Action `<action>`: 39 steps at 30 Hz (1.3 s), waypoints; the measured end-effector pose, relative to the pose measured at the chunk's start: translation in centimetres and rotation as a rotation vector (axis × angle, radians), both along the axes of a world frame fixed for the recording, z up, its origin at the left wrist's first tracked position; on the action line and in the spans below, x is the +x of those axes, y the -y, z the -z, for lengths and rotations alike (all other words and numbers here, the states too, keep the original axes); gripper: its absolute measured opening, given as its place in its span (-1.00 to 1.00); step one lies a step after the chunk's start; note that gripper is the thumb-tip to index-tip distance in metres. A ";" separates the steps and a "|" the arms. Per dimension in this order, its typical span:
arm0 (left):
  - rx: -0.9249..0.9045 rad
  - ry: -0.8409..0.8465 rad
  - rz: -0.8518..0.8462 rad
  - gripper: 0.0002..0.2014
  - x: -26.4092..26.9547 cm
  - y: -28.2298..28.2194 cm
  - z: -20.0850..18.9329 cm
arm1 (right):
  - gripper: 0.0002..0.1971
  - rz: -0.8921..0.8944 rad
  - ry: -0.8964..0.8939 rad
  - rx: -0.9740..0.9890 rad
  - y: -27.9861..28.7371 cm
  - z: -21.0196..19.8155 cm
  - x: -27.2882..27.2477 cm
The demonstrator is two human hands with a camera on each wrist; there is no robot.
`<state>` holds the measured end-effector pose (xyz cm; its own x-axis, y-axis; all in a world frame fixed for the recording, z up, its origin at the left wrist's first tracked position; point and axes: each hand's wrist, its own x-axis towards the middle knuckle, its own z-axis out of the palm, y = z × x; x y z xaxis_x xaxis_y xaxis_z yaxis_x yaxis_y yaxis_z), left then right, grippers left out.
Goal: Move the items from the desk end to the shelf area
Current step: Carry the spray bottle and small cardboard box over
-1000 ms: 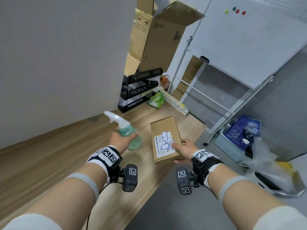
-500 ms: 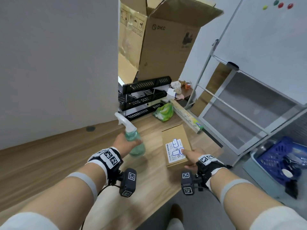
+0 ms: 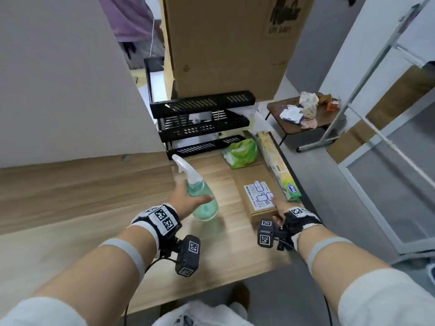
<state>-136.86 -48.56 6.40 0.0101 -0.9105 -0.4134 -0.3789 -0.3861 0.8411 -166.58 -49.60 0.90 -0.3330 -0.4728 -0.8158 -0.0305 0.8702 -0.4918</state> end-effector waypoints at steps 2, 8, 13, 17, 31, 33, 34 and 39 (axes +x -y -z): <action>0.018 0.037 -0.021 -0.31 -0.2 -0.1 0.1 | -0.71 0.007 0.055 -0.032 0.3 -0.4 -0.3; 0.027 0.104 -0.090 -0.34 -0.9 1.2 0.2 | -0.74 -0.234 -0.044 -0.009 0.4 -0.5 -1.6; -0.001 0.103 -0.148 -0.39 -2.0 2.8 1.1 | -0.92 -0.388 -0.064 0.006 1.0 -2.2 -0.7; -0.029 0.146 -0.111 -0.43 -2.4 5.1 2.6 | -0.72 -0.382 -0.102 0.036 3.7 -1.0 1.4; -0.052 0.220 -0.134 -0.31 -4.3 17.0 8.3 | -0.75 -0.316 0.014 0.010 7.4 0.4 1.9; -0.056 0.203 -0.142 -0.33 -4.3 17.2 8.4 | -0.76 -0.301 0.002 0.019 7.8 0.5 2.1; -0.046 0.190 -0.144 -0.31 -4.2 17.1 8.4 | -0.76 -0.304 -0.003 0.026 8.0 0.5 2.3; 0.047 0.174 -0.138 -0.13 -3.0 15.1 7.0 | -0.74 -0.312 0.010 0.017 8.6 -0.8 3.1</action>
<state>-139.82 -63.67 -0.65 0.2082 -0.8755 -0.4361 -0.4571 -0.4812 0.7479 -163.44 -58.16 1.71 -0.1656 -0.5369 -0.8272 -0.2923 0.8278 -0.4788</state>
